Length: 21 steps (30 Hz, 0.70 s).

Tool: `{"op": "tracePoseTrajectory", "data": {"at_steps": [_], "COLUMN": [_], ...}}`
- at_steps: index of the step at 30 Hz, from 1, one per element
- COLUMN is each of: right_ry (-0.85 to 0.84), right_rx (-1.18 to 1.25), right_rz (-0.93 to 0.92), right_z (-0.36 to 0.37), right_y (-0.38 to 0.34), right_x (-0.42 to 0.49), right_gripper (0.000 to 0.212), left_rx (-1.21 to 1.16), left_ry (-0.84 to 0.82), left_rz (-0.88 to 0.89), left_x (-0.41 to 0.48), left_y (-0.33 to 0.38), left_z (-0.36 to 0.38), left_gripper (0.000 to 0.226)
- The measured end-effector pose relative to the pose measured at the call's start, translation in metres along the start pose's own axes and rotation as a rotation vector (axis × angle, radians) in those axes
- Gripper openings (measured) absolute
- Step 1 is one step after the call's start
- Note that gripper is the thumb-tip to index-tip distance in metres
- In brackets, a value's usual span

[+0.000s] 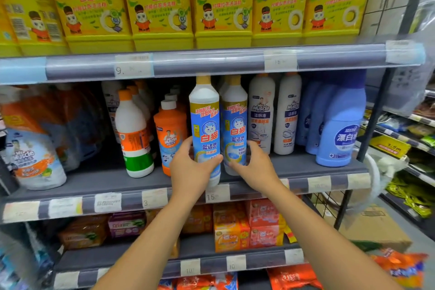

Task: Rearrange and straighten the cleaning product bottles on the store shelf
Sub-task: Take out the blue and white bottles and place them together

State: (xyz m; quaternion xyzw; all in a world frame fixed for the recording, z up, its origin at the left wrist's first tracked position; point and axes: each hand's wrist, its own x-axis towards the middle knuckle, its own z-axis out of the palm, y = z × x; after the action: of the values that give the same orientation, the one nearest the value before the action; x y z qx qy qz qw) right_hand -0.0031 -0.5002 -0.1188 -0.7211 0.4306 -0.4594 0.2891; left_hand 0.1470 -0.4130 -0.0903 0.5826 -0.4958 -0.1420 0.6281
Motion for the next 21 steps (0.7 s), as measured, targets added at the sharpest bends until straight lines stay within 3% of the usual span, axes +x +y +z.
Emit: {"op": "tracePoseTrajectory", "data": {"at_steps": [11,21], "right_ry": [-0.020,-0.029], "right_rx": [-0.024,-0.031], "right_rz": [0.003,0.022], "right_z": [-0.002,-0.003], "right_y": [0.008,0.009], "right_x": [0.002,0.003], "right_gripper": [0.058,0.065], "left_rx": [0.099,0.094], "left_ry": [0.082,0.052], "left_rz": [0.025,-0.053], "left_x": [0.018,0.025], "left_y": [-0.003,-0.014], "left_z": [0.021,0.036], "left_gripper": [0.052,0.058]}}
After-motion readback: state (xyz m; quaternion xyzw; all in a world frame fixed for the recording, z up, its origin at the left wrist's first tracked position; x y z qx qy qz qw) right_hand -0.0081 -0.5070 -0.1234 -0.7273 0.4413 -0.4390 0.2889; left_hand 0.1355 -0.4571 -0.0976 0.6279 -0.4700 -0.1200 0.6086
